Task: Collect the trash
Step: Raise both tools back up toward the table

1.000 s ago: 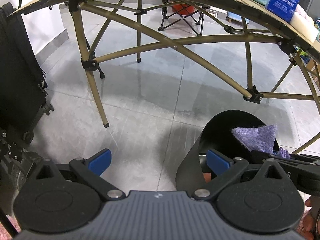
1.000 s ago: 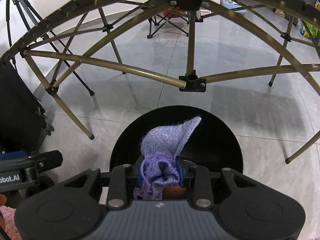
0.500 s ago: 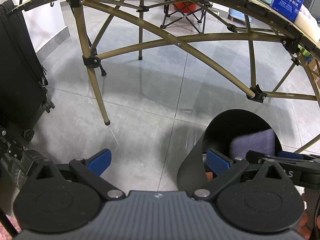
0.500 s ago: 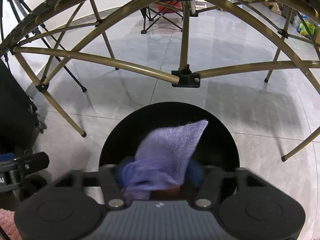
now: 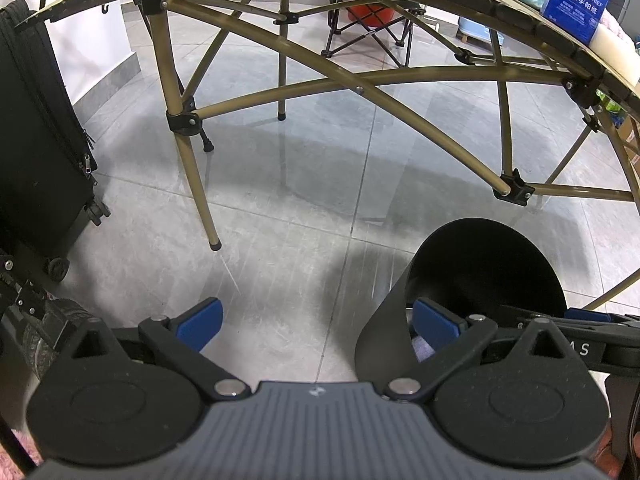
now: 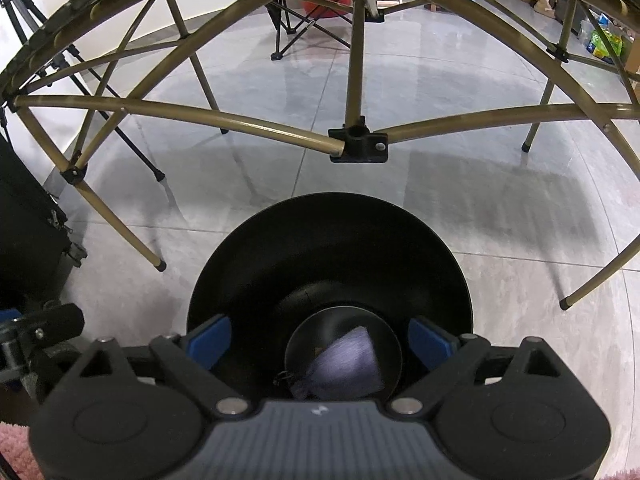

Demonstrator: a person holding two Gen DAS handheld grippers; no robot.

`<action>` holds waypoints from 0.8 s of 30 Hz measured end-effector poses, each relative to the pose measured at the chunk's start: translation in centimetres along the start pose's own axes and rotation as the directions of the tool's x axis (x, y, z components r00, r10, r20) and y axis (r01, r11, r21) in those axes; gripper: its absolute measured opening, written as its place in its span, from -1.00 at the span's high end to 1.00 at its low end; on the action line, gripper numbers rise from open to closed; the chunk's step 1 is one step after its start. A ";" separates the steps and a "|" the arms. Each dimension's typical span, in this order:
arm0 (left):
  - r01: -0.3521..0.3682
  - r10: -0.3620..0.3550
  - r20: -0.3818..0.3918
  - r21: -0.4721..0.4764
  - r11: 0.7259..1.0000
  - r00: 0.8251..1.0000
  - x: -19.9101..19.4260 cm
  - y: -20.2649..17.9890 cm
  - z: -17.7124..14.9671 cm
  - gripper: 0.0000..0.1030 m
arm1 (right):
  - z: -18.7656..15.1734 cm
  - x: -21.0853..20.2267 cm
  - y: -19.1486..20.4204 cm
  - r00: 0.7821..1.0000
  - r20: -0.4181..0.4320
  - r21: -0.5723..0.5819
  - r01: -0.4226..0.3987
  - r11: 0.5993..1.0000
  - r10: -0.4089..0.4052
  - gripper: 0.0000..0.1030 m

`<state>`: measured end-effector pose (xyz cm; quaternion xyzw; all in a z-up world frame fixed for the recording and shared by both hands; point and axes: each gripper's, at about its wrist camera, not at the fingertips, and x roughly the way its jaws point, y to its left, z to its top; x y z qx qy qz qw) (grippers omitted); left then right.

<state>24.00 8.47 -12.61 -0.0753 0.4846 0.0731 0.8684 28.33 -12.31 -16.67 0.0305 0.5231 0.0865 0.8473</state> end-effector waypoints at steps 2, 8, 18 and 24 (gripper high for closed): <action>0.001 -0.001 0.001 0.000 1.000 1.000 0.0 0.0 0.0 -1.00 | 0.0 0.0 0.0 1.000 0.001 0.001 0.000 1.000 0.000 -0.86; 0.010 -0.010 0.015 0.000 1.000 1.000 -0.6 -0.2 0.1 -1.00 | 0.0 -0.3 -0.1 1.000 0.013 0.007 0.002 1.000 -0.002 -0.86; 0.018 -0.020 0.129 0.016 1.000 0.991 -3.9 -0.8 0.8 -1.00 | 0.4 -4.4 -0.3 0.989 0.147 0.017 -0.001 1.000 -0.001 -0.86; 0.021 -0.023 0.198 0.010 1.000 0.980 -6.1 -1.1 1.6 -1.00 | 1.1 -8.5 -0.3 0.958 0.287 0.008 -0.017 1.000 0.014 -0.86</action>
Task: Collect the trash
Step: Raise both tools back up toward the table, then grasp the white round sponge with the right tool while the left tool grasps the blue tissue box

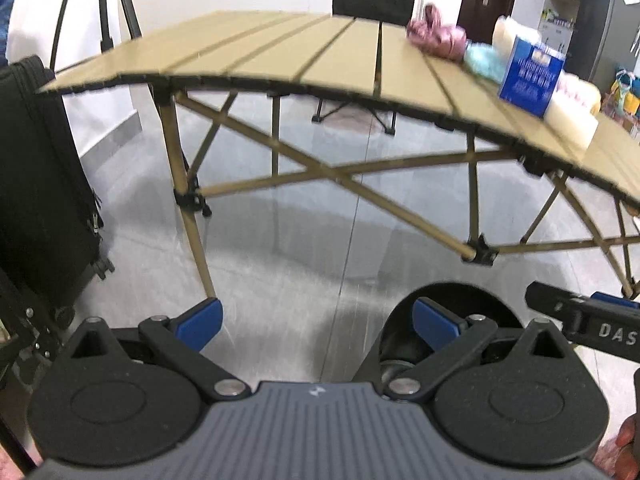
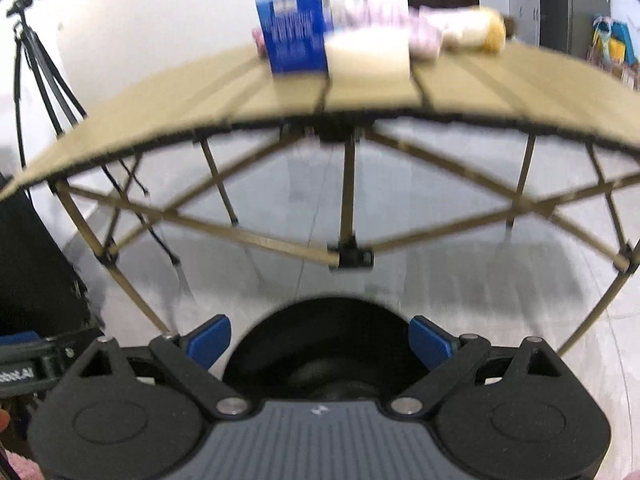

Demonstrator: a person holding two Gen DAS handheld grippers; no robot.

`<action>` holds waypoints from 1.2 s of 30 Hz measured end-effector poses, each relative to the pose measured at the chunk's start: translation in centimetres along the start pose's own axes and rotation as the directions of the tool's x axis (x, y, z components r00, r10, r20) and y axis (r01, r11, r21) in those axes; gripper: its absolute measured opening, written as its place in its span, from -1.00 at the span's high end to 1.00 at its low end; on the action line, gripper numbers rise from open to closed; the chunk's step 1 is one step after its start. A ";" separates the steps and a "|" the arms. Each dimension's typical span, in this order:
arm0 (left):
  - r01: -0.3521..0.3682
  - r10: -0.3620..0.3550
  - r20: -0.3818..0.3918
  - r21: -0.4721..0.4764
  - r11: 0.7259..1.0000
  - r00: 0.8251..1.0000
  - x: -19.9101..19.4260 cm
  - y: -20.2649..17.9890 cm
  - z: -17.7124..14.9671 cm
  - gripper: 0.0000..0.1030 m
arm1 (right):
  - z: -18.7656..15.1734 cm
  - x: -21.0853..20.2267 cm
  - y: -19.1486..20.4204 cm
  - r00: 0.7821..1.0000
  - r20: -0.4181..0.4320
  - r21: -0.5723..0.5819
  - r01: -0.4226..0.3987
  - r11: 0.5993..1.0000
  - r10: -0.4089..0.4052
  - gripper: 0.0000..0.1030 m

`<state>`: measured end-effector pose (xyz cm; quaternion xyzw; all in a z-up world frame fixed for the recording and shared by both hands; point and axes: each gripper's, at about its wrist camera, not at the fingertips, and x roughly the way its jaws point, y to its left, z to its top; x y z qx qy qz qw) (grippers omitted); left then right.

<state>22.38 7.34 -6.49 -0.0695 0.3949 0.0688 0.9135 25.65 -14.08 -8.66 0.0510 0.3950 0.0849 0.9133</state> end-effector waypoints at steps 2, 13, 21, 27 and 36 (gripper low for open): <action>0.001 -0.001 0.021 -0.001 1.000 1.000 -0.6 -0.2 0.4 -1.00 | 0.7 -1.2 -0.1 0.999 0.050 -0.007 -0.003 1.000 0.003 -0.86; 0.017 -0.021 0.132 0.030 0.999 0.991 -3.1 -2.5 3.0 -1.00 | 4.6 -5.6 -1.5 0.961 0.276 -0.027 0.020 0.999 -0.012 -0.86; 0.030 -0.039 0.195 0.048 0.998 0.980 -2.9 -4.5 5.4 -1.00 | 6.5 -5.5 -2.5 0.925 0.379 -0.039 0.046 0.998 -0.028 -0.86; 0.027 -0.036 0.218 0.044 0.999 0.975 -2.2 -5.1 7.3 -1.00 | 8.0 -3.9 -3.0 0.915 0.403 -0.037 0.002 0.999 0.013 -0.86; 0.022 -0.034 0.223 0.059 0.998 0.974 -0.1 -5.8 9.7 -1.00 | 10.2 -1.1 -3.9 0.906 0.423 -0.019 0.002 1.000 0.006 -0.86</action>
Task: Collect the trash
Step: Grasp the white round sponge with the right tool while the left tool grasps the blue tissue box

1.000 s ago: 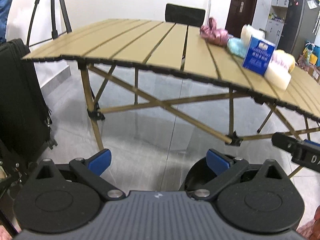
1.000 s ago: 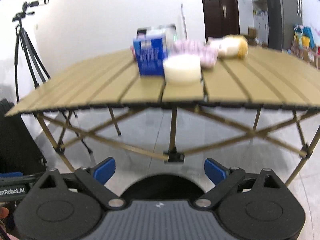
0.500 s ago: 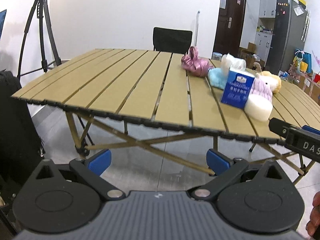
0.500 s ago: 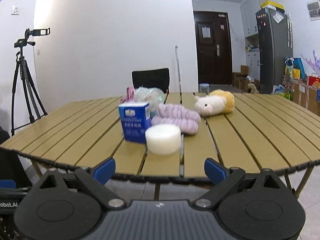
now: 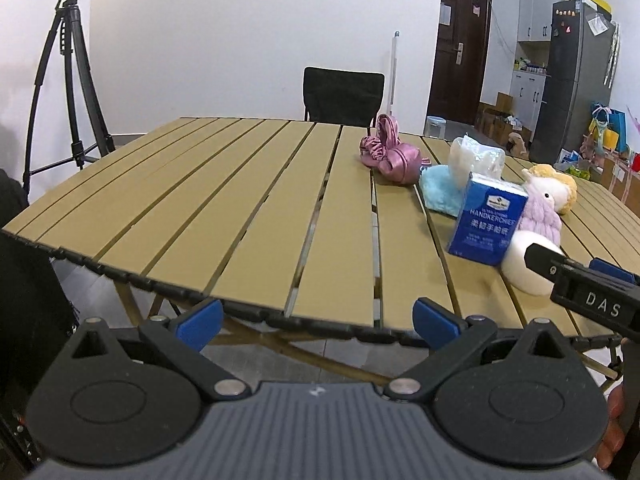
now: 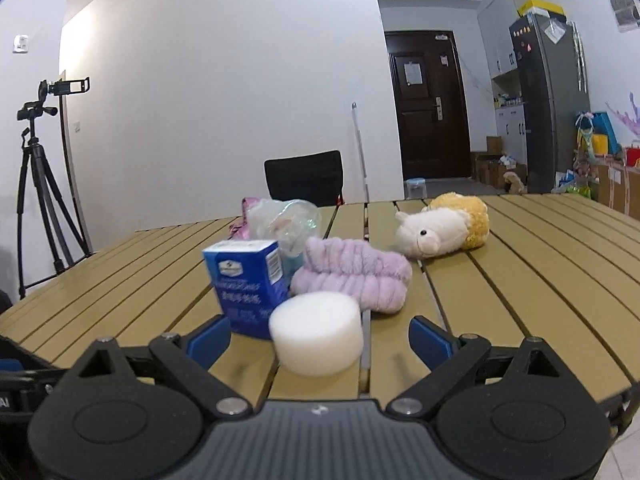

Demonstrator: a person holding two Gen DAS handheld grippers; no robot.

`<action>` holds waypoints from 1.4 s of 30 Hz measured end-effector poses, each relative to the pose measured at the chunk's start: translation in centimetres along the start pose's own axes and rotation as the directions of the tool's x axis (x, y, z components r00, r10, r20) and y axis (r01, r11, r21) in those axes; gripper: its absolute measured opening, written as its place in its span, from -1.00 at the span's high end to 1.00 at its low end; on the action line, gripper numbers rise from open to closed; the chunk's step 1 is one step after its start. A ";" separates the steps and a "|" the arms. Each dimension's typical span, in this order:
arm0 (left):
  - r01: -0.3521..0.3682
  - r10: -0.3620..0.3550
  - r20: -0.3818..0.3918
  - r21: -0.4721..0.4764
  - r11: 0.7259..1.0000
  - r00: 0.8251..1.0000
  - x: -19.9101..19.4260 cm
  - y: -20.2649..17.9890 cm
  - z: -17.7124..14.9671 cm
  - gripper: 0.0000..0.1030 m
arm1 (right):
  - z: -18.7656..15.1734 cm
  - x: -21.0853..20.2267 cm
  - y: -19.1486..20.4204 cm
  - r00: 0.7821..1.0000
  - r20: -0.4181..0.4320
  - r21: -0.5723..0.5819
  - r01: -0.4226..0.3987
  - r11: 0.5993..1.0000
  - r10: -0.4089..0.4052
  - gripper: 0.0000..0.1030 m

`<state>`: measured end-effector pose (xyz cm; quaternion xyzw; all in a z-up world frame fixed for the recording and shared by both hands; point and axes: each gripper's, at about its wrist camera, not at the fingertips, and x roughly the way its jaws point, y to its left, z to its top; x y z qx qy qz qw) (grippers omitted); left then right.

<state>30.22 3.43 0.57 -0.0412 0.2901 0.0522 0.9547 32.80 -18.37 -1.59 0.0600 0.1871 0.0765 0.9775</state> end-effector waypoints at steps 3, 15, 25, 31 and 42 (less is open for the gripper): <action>0.001 -0.001 0.003 0.008 1.000 1.000 0.8 -0.2 0.6 -1.00 | 0.2 1.2 -0.1 1.000 -0.002 -0.008 -0.018 1.000 0.018 -0.86; 0.041 -0.041 -0.009 -0.019 0.999 0.999 3.0 -0.3 1.8 -1.00 | -0.3 3.6 0.1 1.000 -0.024 -0.053 -0.004 0.999 0.002 -0.38; 0.071 -0.071 0.004 -0.017 0.997 0.997 3.1 -1.4 2.2 -1.00 | -0.3 3.6 -0.2 0.999 -0.022 -0.041 -0.043 0.998 0.043 -0.08; 0.104 -0.103 0.026 -0.007 0.995 0.994 3.1 -3.0 2.6 -1.00 | 0.2 2.3 -1.2 0.999 0.009 -0.002 -0.051 0.999 0.051 -0.07; 0.153 -0.154 0.051 0.018 0.988 0.987 3.9 -6.7 3.3 -1.00 | 0.8 0.7 -4.8 0.998 0.056 0.070 0.023 0.997 -0.027 -0.07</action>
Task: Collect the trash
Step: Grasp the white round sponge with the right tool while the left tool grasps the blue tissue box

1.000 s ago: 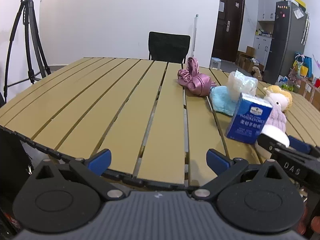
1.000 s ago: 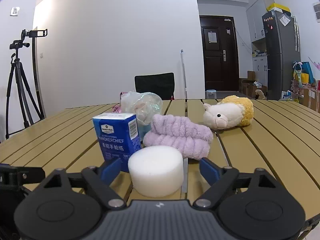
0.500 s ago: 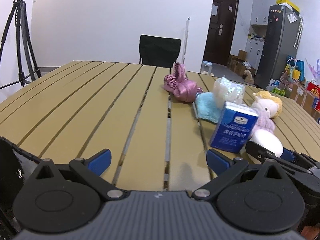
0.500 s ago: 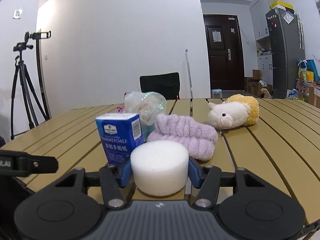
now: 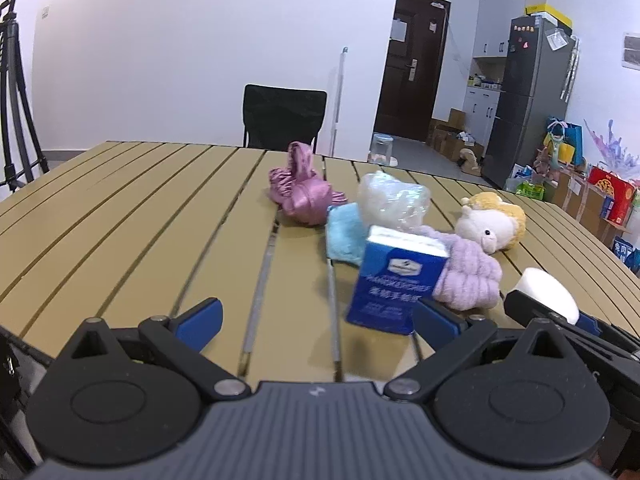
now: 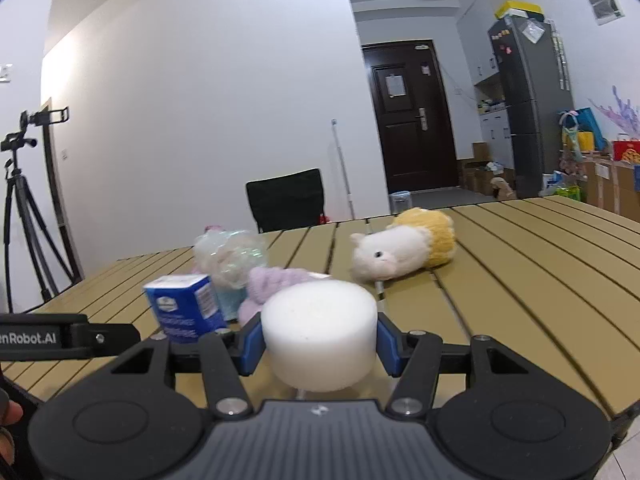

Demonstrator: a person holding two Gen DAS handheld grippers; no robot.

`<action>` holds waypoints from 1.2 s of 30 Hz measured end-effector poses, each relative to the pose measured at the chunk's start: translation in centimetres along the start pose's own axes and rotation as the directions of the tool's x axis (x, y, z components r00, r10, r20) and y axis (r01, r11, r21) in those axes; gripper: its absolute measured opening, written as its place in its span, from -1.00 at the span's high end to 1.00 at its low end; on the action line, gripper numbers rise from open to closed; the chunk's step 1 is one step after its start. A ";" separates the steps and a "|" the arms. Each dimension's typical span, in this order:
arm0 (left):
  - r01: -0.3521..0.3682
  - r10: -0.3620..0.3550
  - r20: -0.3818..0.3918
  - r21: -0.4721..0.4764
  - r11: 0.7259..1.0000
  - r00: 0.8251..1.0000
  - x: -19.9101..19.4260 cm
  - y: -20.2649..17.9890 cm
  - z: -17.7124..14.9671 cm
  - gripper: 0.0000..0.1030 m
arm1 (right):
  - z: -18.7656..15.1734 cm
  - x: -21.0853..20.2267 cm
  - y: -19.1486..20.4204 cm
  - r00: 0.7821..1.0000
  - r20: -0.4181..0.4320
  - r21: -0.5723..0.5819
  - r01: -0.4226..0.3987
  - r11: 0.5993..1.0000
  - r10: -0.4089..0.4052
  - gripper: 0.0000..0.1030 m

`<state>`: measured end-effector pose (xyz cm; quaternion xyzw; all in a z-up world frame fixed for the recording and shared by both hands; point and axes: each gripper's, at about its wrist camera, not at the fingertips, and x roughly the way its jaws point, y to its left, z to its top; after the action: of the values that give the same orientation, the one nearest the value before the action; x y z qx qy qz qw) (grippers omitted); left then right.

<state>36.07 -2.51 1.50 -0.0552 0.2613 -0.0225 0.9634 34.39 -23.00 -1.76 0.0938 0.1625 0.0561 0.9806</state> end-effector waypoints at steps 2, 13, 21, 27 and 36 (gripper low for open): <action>0.008 -0.008 0.002 0.000 1.000 1.000 0.2 -0.5 0.0 -1.00 | 0.1 -0.2 -0.6 1.000 0.002 0.007 0.013 1.000 -0.013 -0.07; 0.025 -0.025 0.010 0.013 1.000 1.000 2.1 -2.9 0.5 -1.00 | 0.2 -0.9 -3.7 0.998 -0.003 0.035 0.066 0.997 -0.066 -0.07; 0.016 -0.016 0.005 0.023 1.000 1.000 4.3 -3.8 0.4 -1.00 | 0.0 -1.2 -5.0 0.996 -0.018 0.041 0.092 0.995 -0.091 -0.07; 0.011 -0.011 0.004 0.040 0.999 1.000 5.4 -4.4 0.3 -0.91 | -0.2 -1.3 -5.3 0.996 -0.021 0.038 0.089 0.995 -0.089 -0.07; 0.005 -0.003 -0.031 0.067 0.998 1.000 6.2 -4.7 -0.1 -0.03 | -0.2 -1.3 -5.1 0.996 -0.024 0.029 0.085 0.996 -0.084 -0.07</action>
<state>41.33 -7.61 -1.17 -0.0229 0.2752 -0.0341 0.9605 33.52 -28.11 -2.61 0.1009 0.1781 0.0130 0.9787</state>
